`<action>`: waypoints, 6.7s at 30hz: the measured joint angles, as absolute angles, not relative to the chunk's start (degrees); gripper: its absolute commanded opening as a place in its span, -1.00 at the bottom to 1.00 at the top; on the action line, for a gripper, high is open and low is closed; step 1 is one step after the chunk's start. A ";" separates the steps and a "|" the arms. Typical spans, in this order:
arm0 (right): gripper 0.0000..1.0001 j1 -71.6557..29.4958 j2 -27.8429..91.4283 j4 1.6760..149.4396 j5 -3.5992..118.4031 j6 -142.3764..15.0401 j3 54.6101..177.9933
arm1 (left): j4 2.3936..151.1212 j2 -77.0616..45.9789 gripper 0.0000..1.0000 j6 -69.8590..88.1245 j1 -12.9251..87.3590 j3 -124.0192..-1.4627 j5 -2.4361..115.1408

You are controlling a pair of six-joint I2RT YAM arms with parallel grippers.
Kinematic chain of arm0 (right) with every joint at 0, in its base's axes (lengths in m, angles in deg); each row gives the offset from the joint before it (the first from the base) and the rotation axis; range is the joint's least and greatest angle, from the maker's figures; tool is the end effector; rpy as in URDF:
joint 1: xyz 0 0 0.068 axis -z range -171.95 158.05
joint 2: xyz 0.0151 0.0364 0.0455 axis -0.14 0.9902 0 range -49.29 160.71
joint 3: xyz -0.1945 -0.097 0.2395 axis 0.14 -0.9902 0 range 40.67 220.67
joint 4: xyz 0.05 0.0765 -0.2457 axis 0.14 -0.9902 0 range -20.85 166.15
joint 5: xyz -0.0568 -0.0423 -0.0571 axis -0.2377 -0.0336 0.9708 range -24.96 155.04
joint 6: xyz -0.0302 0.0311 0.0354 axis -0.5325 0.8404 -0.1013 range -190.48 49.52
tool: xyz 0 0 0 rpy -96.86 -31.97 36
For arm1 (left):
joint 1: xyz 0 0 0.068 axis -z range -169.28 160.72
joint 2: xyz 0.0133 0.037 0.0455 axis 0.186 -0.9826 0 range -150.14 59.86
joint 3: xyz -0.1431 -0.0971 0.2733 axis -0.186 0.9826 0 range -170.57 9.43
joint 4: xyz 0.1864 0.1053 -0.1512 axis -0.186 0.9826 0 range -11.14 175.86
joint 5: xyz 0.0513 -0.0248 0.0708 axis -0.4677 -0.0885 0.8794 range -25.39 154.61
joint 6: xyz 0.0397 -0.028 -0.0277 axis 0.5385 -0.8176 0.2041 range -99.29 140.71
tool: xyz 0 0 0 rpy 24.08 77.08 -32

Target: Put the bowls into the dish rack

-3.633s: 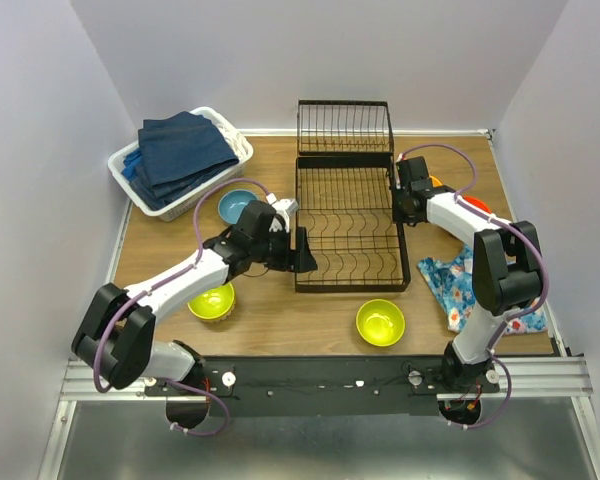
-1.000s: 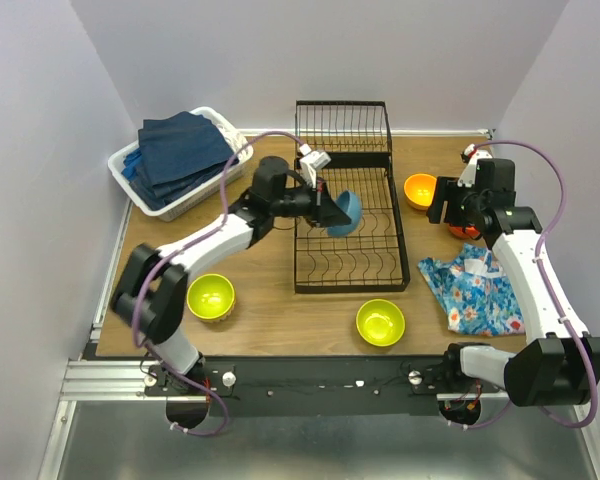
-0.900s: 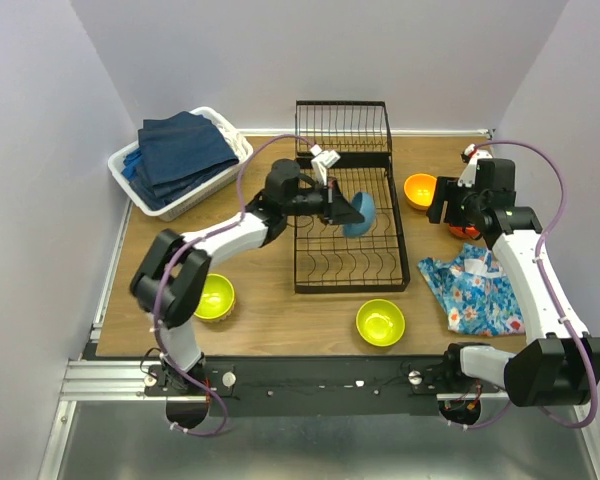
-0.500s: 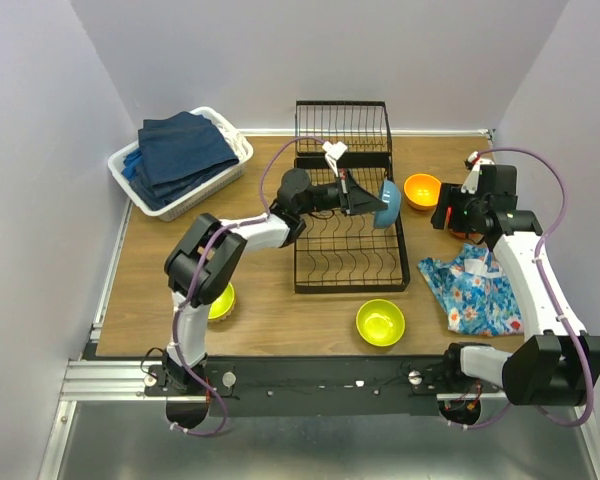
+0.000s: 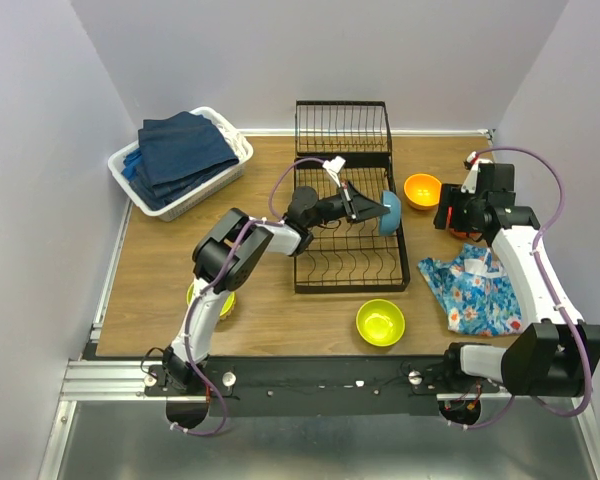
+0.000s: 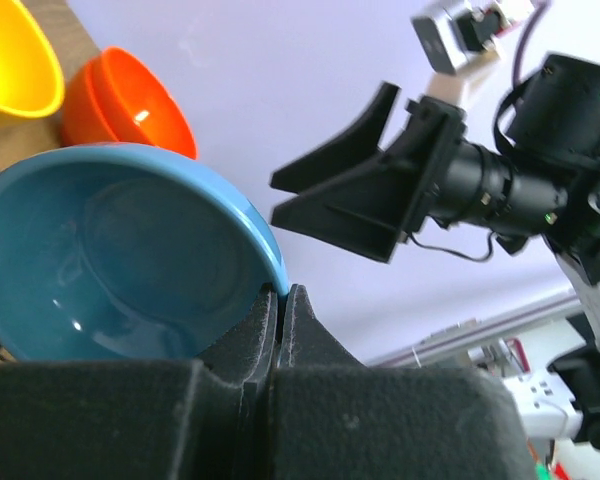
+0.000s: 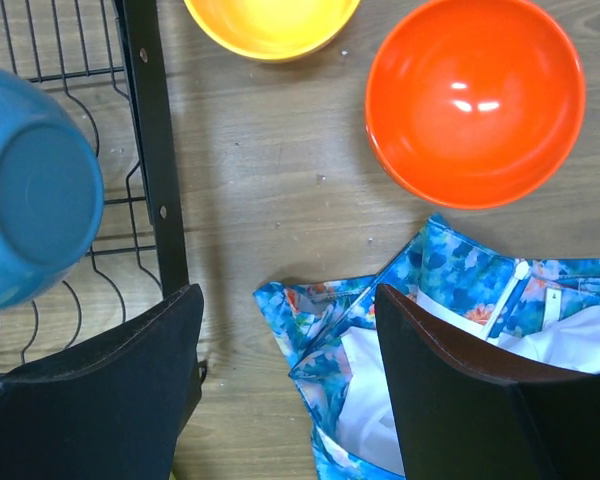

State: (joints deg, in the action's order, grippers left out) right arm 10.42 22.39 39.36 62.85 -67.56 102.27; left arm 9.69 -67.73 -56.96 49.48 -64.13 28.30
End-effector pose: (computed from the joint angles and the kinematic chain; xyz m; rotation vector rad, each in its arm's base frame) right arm 0.2500 -0.0090 0.3474 0.0922 2.3869 0.0503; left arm 0.3810 -0.3353 0.2277 0.1122 1.7192 -2.0323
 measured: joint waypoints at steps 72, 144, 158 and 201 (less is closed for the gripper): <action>0.75 14.48 10.13 37.13 53.95 -67.91 98.91 | 103.66 -8.84 0.10 51.89 63.73 -42.86 28.32; 0.81 19.34 14.26 37.00 48.86 -63.00 108.13 | 62.35 -43.66 -1.00 -19.17 45.59 -70.51 31.75; 0.82 20.17 22.50 36.82 51.11 -65.14 109.07 | 34.72 -57.58 -1.00 -42.09 41.33 -63.45 28.78; 0.82 20.28 30.44 36.60 52.35 -67.11 112.68 | 30.13 -63.94 -0.14 -62.18 44.85 -58.01 39.51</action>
State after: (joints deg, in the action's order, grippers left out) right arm 20.28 30.44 36.60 52.35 -67.11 112.68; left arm 30.13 -63.94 -62.18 44.85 -58.01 39.51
